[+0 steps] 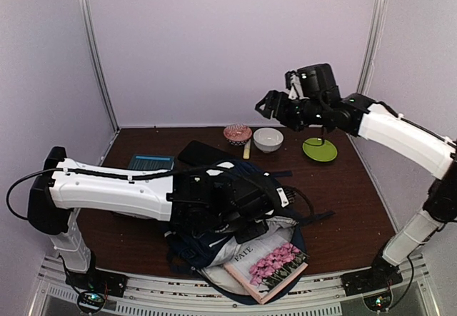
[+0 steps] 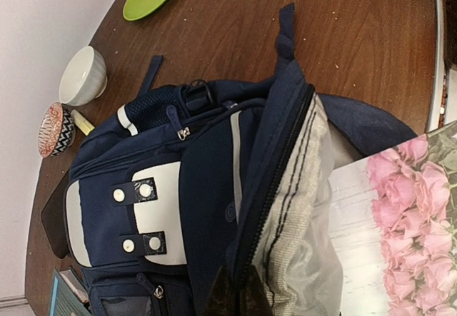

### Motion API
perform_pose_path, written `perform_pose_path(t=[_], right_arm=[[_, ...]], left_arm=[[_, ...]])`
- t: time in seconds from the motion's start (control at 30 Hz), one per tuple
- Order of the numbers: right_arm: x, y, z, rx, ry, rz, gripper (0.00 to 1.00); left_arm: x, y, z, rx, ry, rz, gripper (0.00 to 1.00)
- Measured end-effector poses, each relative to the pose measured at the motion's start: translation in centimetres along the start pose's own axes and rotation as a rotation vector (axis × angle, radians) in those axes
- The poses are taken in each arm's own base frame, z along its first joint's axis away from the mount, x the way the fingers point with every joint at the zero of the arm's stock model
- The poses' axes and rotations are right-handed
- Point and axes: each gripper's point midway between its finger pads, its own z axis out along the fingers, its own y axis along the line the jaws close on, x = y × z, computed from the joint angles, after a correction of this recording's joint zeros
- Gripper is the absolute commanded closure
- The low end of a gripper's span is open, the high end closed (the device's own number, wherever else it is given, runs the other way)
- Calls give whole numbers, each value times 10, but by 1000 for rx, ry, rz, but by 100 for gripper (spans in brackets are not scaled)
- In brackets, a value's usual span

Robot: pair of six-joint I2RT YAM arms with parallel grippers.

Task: Pack the student bag
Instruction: Adjust the student bag at the center of the board, then adjust the book in the student bag.

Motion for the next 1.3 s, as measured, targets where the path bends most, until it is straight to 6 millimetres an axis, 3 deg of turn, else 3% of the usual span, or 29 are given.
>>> perform_pose_path(t=[0.07,0.17,0.3,0.37,0.5,0.6,0.7,0.97,1.17,1.3], right_arm=[[-15,-13,-43,21,-108,62,23],[-13,-26,-97,14,-205,140,24],[14,-52,-133,21,-234,200,25],[41,-71,-135,41,-196,223,25],[114,-103,-124,77,-41,261,24],[163,-116,-121,73,78,299,23],[196,-123,-124,61,161,353,22],[223,-115,-135,-7,246,433,22],[269,-120,-131,19,365,436,22],[278,-120,-131,23,384,453,25]], left_arm=[[1,4,1,-10,-6,-22,100],[3,10,2,-23,-19,-67,100],[1,27,-2,-40,-51,-132,100],[-5,38,-10,-52,-81,-156,100],[-19,58,-34,-78,-150,-182,100],[-27,70,-45,-111,-188,-187,100],[-29,75,-43,-141,-193,-184,100],[-44,71,-20,-169,-175,-148,100],[-55,78,-19,-193,-189,-143,100],[-60,82,-18,-201,-196,-150,100]])
